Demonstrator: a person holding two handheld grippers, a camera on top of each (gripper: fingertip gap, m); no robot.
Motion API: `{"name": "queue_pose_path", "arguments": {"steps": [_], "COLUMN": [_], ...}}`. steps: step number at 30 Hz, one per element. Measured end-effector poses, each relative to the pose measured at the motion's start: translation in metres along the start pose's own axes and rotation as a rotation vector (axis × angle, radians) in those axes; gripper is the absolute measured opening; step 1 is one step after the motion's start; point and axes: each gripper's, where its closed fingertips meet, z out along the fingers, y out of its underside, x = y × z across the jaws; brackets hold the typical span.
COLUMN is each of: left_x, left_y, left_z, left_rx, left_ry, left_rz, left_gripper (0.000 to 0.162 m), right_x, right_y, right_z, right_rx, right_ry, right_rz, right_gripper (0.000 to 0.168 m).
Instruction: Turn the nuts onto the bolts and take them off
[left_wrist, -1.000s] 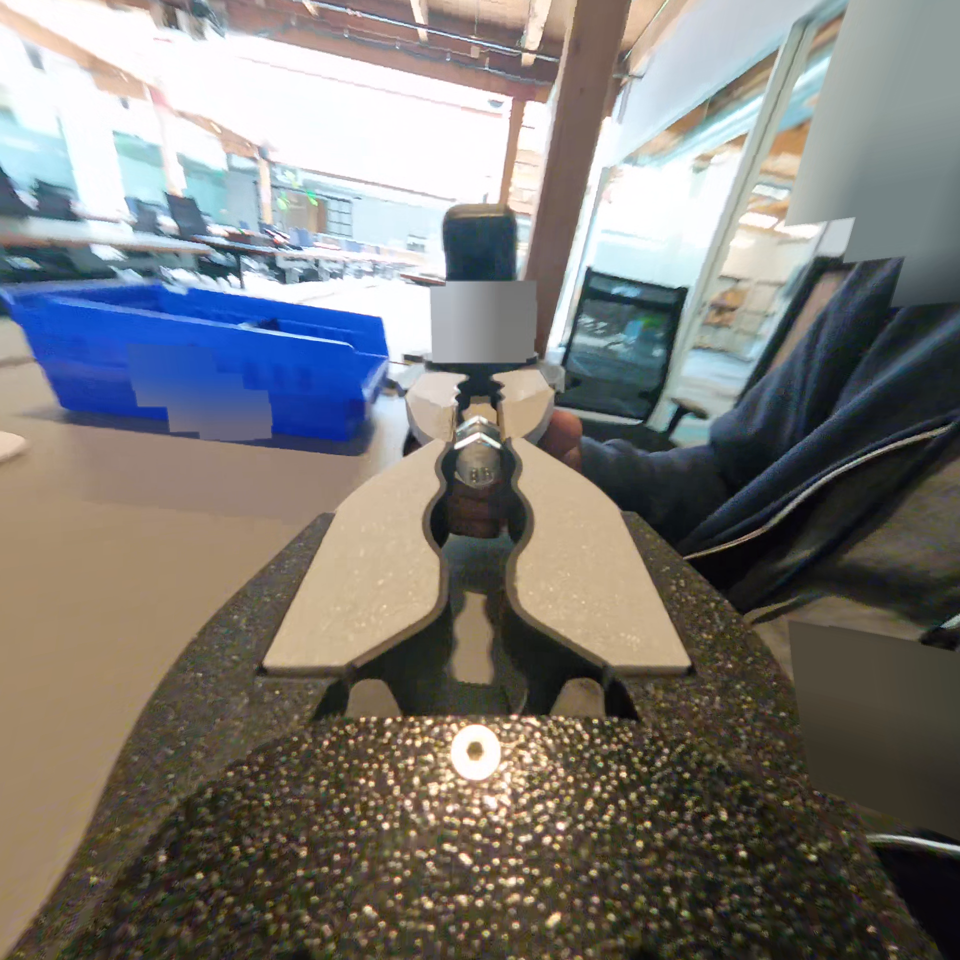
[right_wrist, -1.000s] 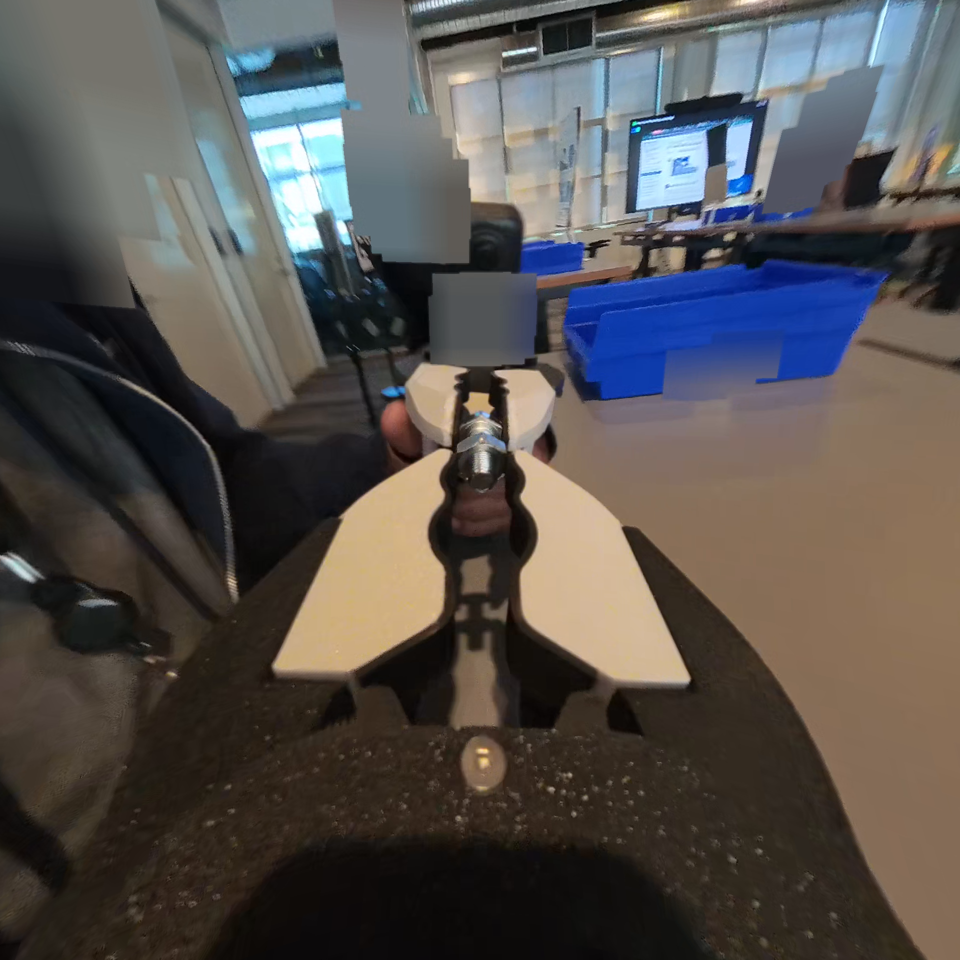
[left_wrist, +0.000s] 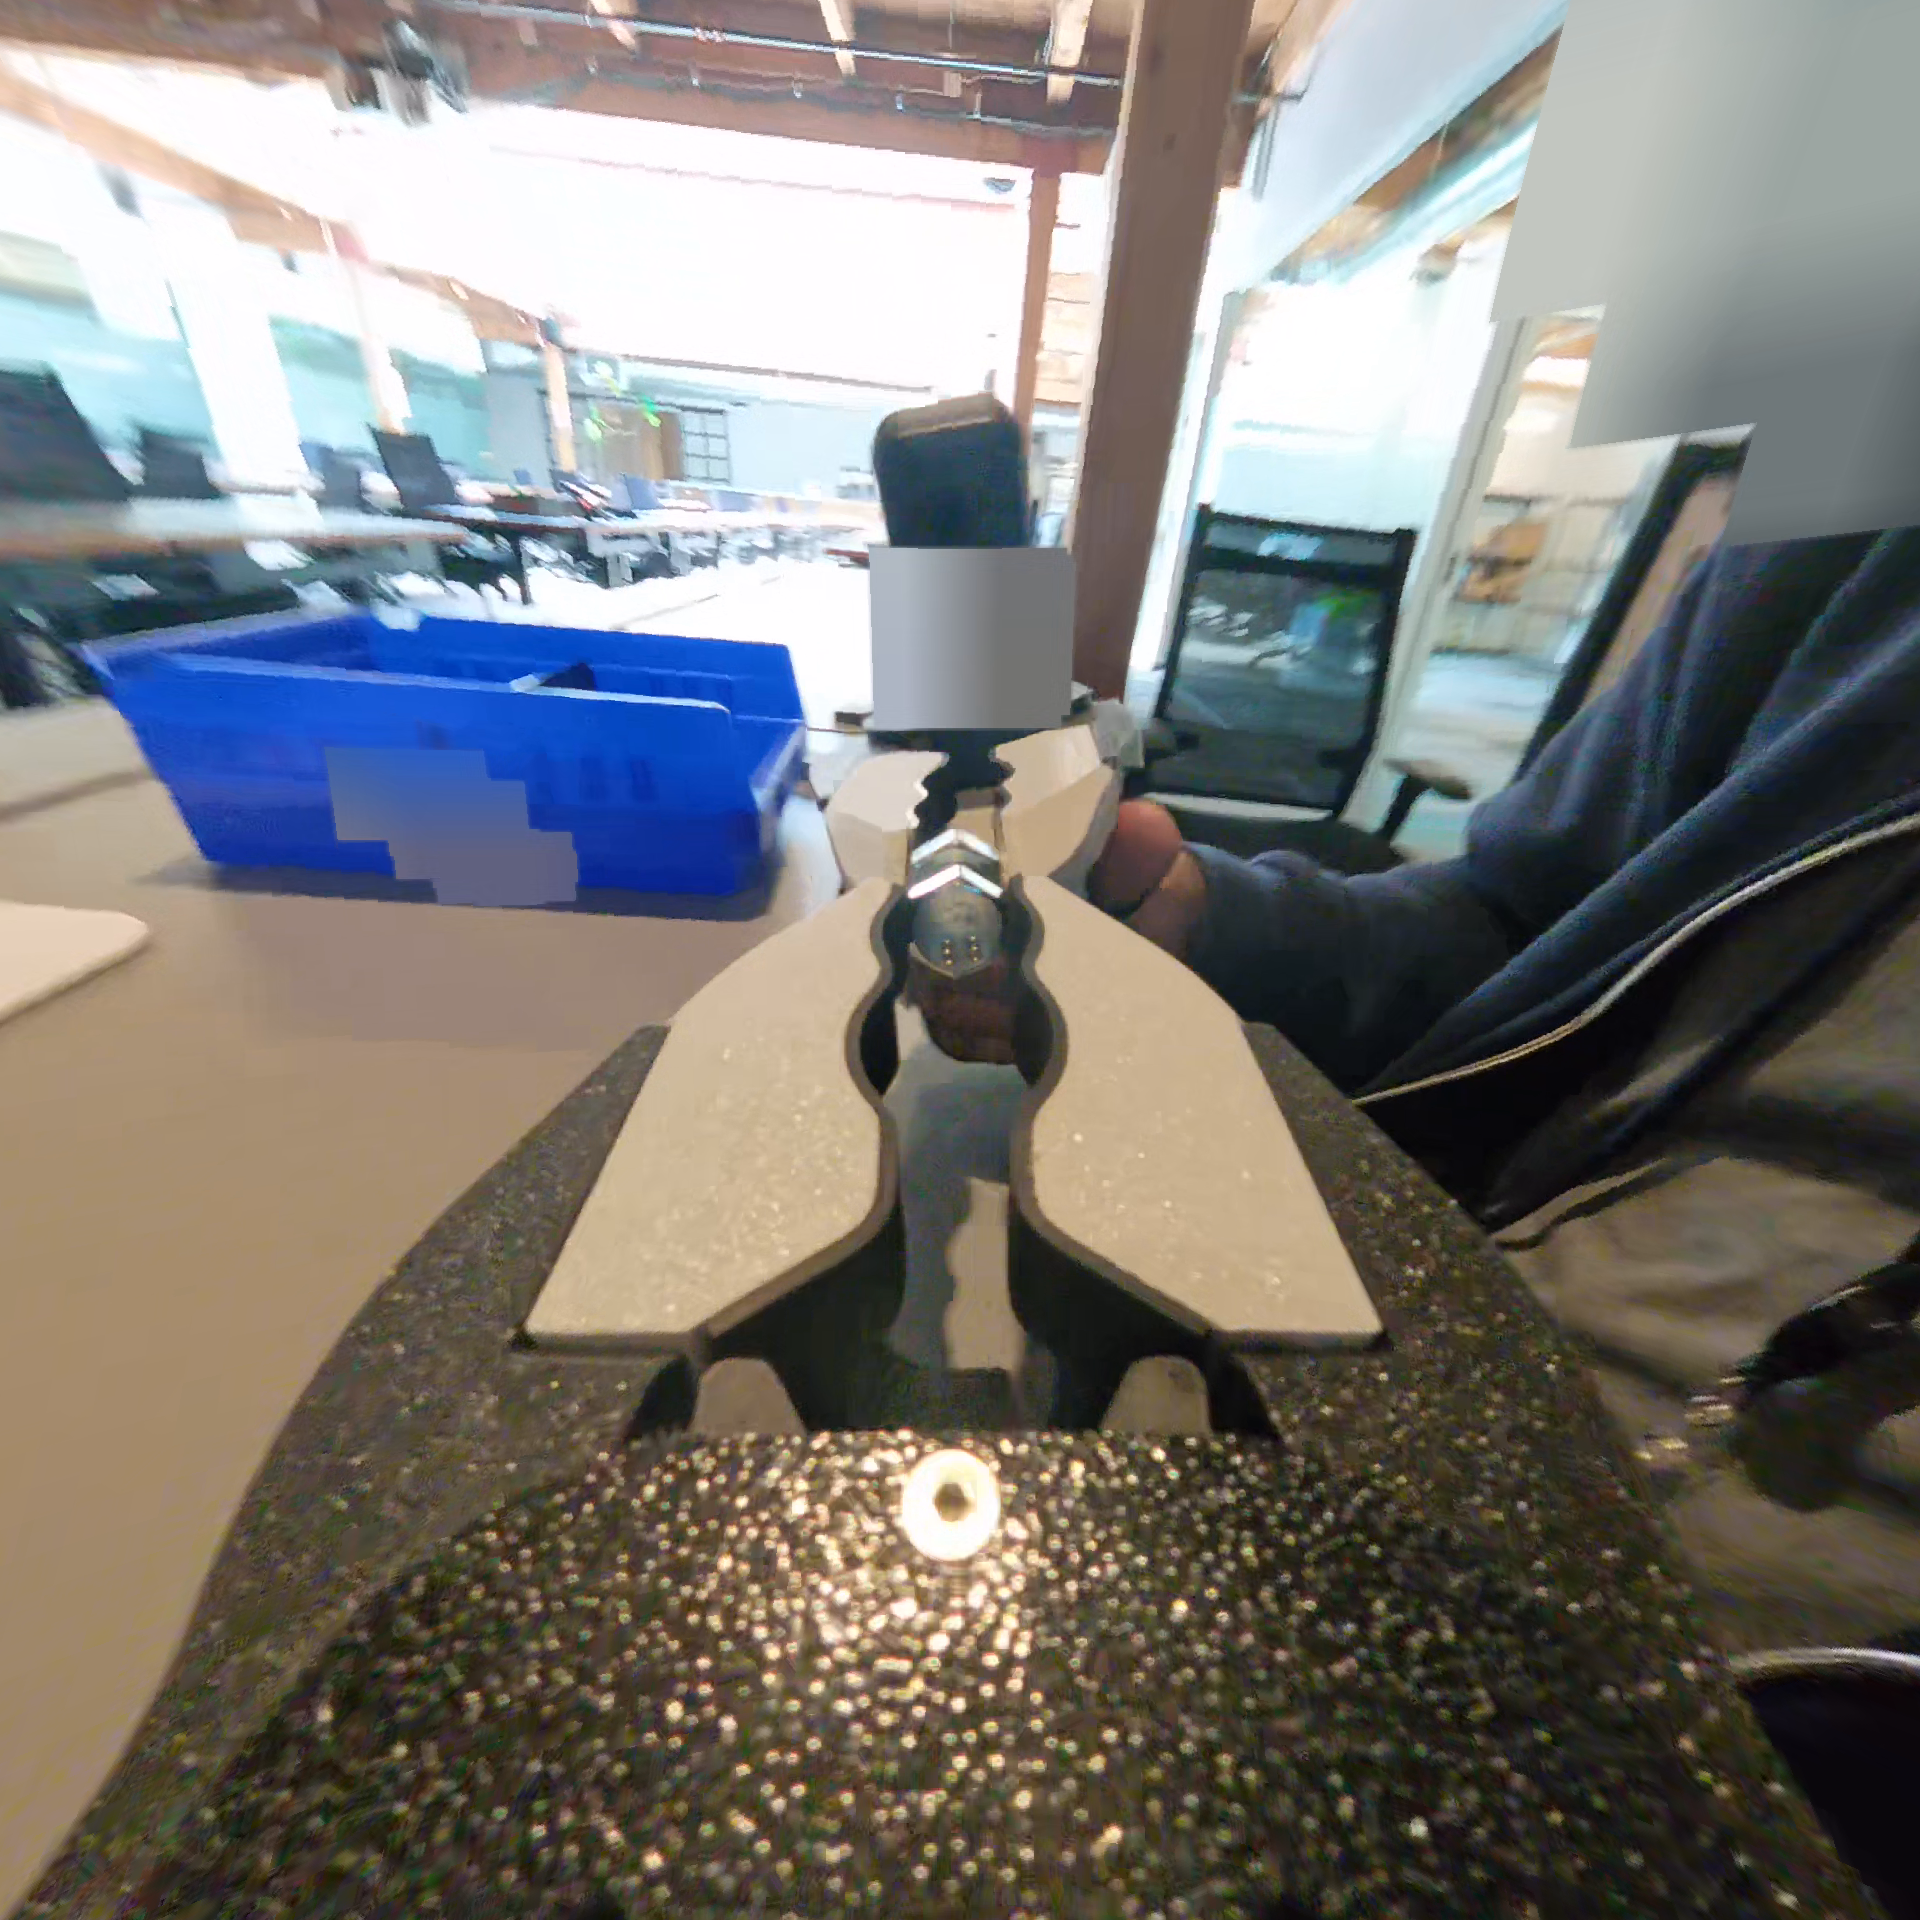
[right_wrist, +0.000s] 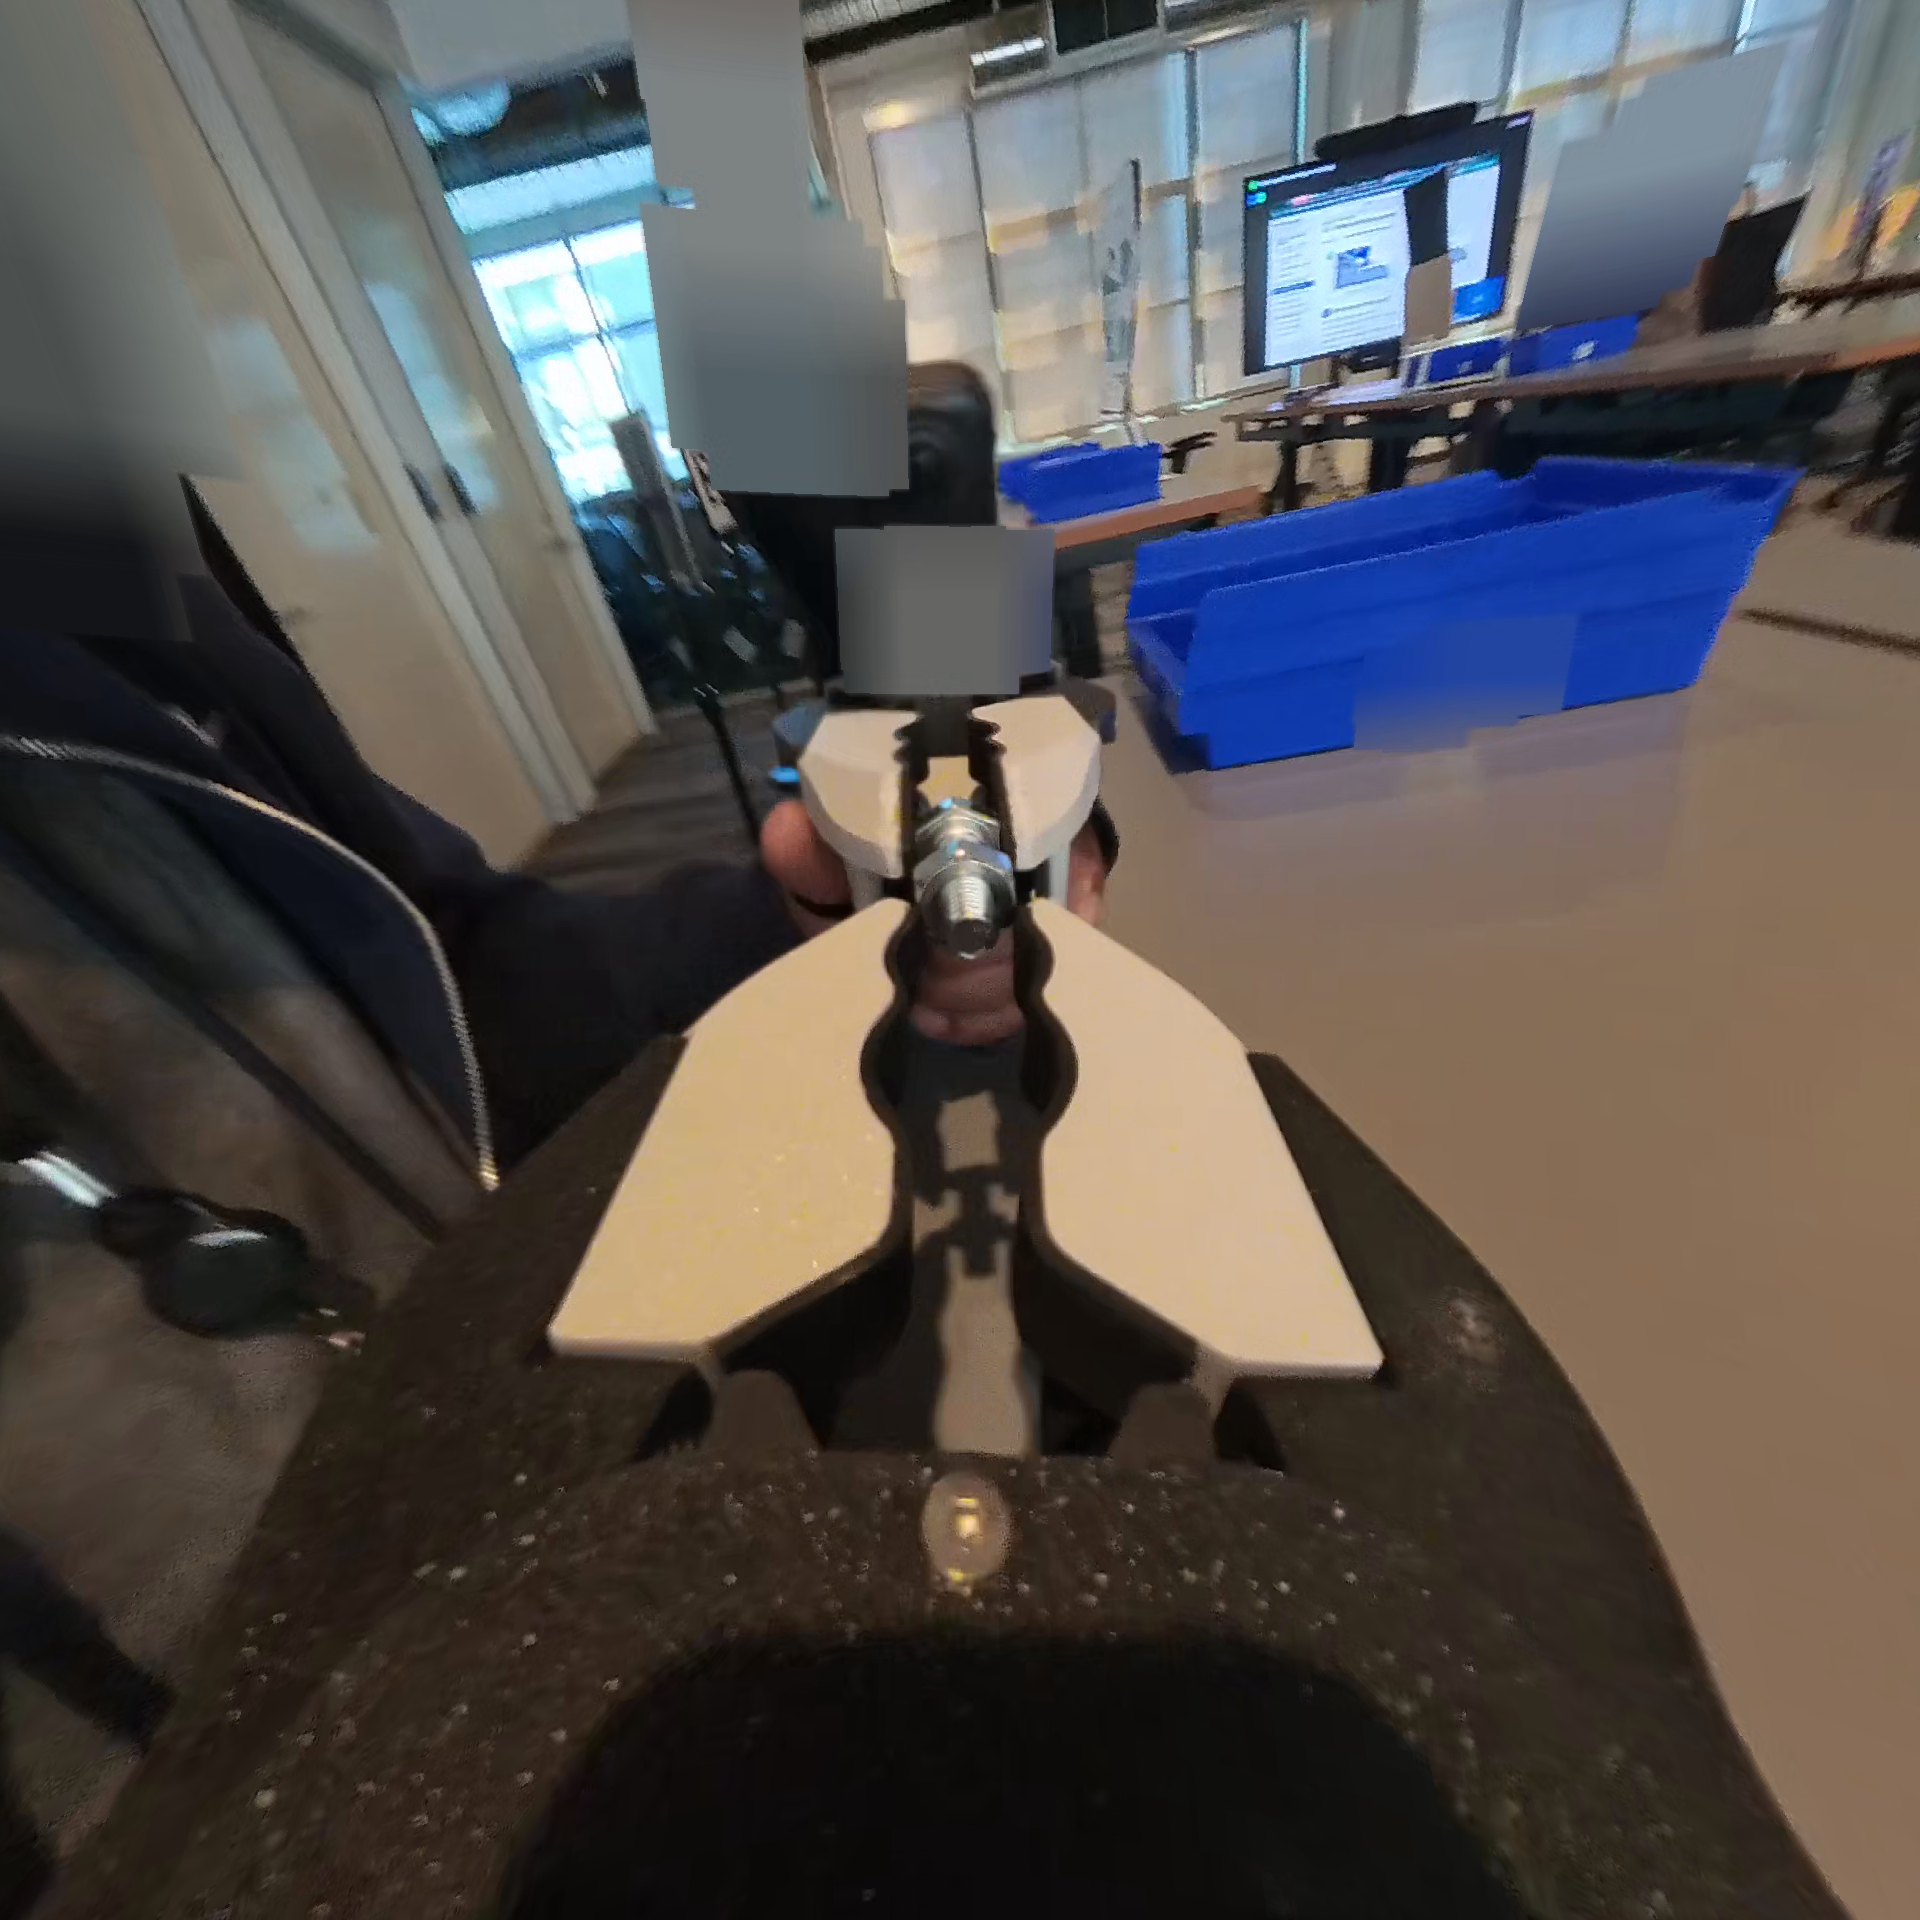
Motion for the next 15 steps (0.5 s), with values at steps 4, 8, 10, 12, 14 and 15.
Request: {"name": "queue_pose_path", "arguments": {"steps": [4,8,10,12,14,15], "left_x": [-0.001,-0.003,-0.002,-0.004,-0.005,-0.006], "left_y": [0.005,0.003,0.0,-0.002,-0.002,-0.001], "left_z": [-0.001,-0.002,-0.002,-0.003,-0.003,-0.003], "left_rx": [0.03,0.06,0.06,0.055,0.04,0.028], "left_ry": [0.131,0.13,0.096,0.047,0.002,-0.017], "left_rz": [-0.336,-0.317,-0.22,-0.132,-0.041,-0.001], "left_gripper": [0.018,0.017,0.017,0.017,0.018,0.017], "right_x": [0.005,0.005,0.008,0.007,0.006,0.006], "right_y": [0.005,0.005,0.003,0.0,-0.004,-0.005], "right_z": [0.0,0.001,0.0,0.0,-0.001,-0.001], "right_rx": [-0.077,-0.078,-0.041,0.006,0.047,0.058], "right_ry": [0.131,0.146,0.103,0.036,-0.003,-0.021], "right_rz": [-0.275,-0.27,-0.115,0.024,0.119,0.155], "right_gripper": [0.016,0.021,0.039,0.041,0.039,0.038]}}
